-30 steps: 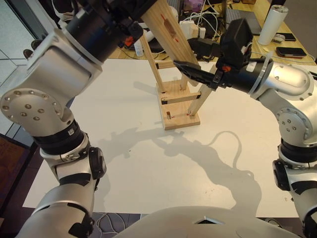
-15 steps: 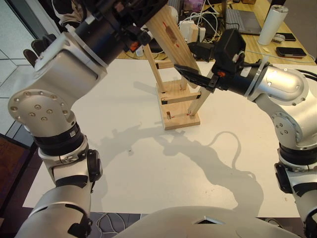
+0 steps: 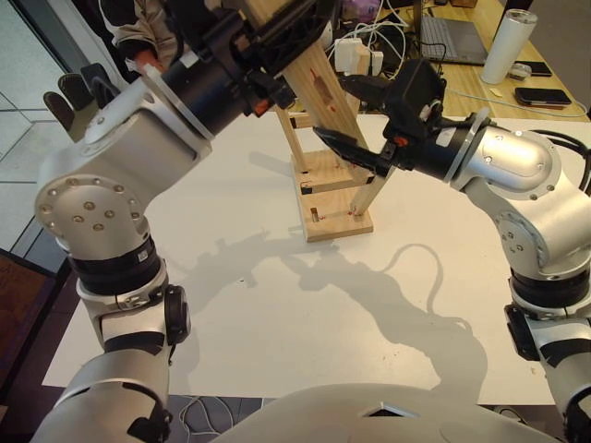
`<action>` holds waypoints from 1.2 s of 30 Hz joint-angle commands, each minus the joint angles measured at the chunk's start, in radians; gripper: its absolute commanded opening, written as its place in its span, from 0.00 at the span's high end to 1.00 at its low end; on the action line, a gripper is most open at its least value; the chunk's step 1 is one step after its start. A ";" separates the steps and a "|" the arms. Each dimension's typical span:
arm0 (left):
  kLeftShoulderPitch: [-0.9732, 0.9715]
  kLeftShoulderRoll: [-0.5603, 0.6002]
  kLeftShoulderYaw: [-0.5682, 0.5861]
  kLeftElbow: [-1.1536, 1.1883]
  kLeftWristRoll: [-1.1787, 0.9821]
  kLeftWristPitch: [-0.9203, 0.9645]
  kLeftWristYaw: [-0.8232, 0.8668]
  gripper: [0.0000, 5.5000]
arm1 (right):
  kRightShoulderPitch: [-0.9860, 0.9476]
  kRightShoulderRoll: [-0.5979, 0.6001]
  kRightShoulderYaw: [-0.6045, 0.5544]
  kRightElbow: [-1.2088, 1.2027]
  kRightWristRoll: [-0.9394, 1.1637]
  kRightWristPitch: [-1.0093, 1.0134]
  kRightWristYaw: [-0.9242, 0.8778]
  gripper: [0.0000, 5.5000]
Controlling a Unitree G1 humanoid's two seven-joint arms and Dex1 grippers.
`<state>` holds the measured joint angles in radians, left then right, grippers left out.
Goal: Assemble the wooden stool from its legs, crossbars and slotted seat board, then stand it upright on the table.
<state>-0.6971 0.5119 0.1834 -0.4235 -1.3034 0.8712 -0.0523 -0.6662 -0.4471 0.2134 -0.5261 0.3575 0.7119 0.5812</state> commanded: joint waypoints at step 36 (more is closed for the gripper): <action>0.406 -0.661 -0.024 -0.128 0.690 -0.125 0.736 0.81 | -0.134 0.145 -0.406 0.344 0.139 0.260 -0.387 0.21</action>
<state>-0.3228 -0.1075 0.1833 -0.5661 -0.6423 0.7668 0.6989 -0.7770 -0.3082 -0.1978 -0.1913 0.4898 0.9651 0.1874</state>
